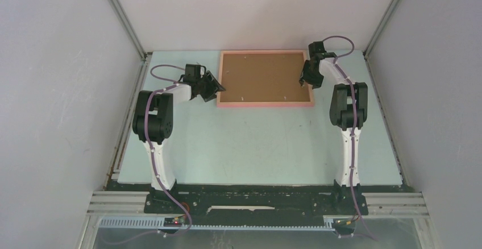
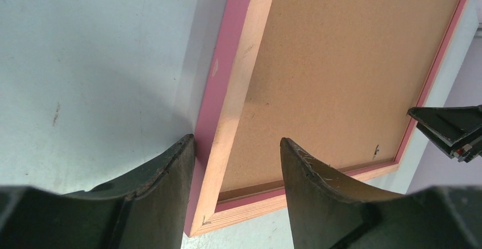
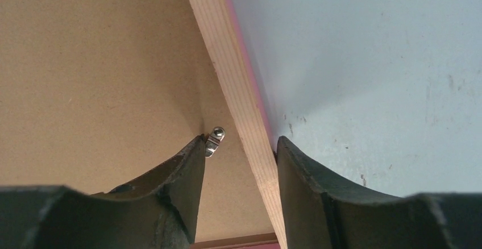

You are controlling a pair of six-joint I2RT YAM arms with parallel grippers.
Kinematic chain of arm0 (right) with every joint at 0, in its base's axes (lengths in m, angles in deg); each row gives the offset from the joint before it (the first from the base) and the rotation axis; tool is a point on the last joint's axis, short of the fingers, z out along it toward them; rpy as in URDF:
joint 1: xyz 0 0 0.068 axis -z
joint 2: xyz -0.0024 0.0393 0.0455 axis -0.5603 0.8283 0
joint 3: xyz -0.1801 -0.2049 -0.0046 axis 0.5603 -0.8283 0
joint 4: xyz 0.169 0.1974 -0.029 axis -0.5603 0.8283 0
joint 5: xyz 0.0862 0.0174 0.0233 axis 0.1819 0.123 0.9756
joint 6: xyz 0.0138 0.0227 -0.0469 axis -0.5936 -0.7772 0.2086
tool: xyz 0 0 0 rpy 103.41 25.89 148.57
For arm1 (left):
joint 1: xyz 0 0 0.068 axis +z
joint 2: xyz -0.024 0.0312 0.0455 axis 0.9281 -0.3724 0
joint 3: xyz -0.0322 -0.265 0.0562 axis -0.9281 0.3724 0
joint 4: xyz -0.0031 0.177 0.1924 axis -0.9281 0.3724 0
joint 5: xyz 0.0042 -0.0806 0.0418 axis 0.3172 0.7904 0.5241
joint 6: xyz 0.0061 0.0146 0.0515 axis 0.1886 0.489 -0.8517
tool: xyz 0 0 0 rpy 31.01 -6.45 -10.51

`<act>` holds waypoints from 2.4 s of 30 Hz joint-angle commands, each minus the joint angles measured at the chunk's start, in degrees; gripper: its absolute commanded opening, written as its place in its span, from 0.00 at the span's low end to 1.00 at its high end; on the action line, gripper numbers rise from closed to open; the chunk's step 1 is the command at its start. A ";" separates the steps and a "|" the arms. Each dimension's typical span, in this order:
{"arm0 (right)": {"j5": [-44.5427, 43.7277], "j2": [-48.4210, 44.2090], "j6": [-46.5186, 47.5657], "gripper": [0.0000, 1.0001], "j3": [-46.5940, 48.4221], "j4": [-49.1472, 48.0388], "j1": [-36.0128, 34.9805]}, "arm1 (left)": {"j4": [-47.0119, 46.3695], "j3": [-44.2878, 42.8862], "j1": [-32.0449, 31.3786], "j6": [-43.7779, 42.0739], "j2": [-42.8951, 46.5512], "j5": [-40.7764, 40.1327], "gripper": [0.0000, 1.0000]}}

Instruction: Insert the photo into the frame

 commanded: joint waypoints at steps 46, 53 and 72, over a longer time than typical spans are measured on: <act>14.68 -34.57 -0.74 0.65 -50.01 -16.71 0.10 | 16.84 15.92 -10.08 -8.48 28.86 -18.27 0.84; 7.23 -36.31 -0.12 0.97 -50.29 -14.16 -5.28 | 16.69 11.84 -9.88 -7.73 22.52 -18.11 0.92; 9.33 -56.78 -28.91 0.92 -75.70 -20.06 -8.57 | 2.97 36.21 -12.87 9.98 29.72 1.54 0.93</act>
